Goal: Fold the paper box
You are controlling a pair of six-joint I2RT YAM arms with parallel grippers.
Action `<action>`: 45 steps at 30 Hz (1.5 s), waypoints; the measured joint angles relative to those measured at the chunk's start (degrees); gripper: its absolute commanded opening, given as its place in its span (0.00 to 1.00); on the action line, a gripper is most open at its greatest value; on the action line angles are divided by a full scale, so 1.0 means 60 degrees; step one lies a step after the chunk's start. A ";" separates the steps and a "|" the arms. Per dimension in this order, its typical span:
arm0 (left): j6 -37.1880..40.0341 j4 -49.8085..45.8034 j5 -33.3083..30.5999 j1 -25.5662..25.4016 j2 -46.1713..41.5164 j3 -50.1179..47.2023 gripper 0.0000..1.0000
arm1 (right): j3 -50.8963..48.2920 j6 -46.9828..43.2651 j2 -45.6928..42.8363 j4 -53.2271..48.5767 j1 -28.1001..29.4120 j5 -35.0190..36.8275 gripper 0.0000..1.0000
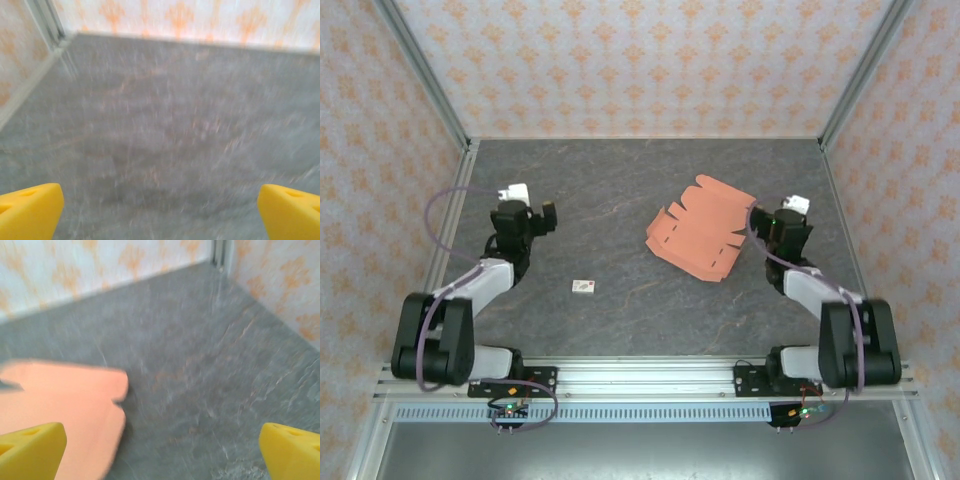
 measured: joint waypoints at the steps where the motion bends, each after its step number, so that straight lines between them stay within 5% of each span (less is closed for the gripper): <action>1: -0.0375 -0.0459 0.0040 0.0000 -0.0302 0.0335 1.00 | 0.0295 0.0463 -0.0576 -0.0688 0.0000 0.0087 0.88; 6: -0.1687 -0.1880 0.0892 -0.0313 -0.0845 0.1290 0.99 | 0.1843 0.2178 -0.2036 -0.3836 0.1009 0.0532 0.87; 10: -0.2182 -0.2812 0.1184 -0.1625 -0.0984 0.1282 0.99 | 0.2058 0.2983 -0.1610 -0.5876 0.2481 0.0463 0.85; 20: -0.2663 -0.3585 0.1355 -0.2656 -0.0929 0.1228 0.96 | 0.1468 0.3931 0.0692 -0.6951 0.2637 -0.0838 0.66; 29: -0.2696 -0.3727 0.1300 -0.3322 -0.0878 0.1231 0.94 | 0.1486 0.3905 0.2095 -0.6156 0.2597 -0.1381 0.17; 35: -0.2692 -0.3734 0.1260 -0.3410 -0.1067 0.1231 0.92 | 0.1832 0.2736 0.1912 -0.6109 0.2182 -0.2018 0.00; 45: -0.1920 -0.3595 0.1960 -0.3442 -0.1909 0.1249 0.87 | 0.4047 -0.1155 0.1599 -0.7085 0.2171 -0.4991 0.00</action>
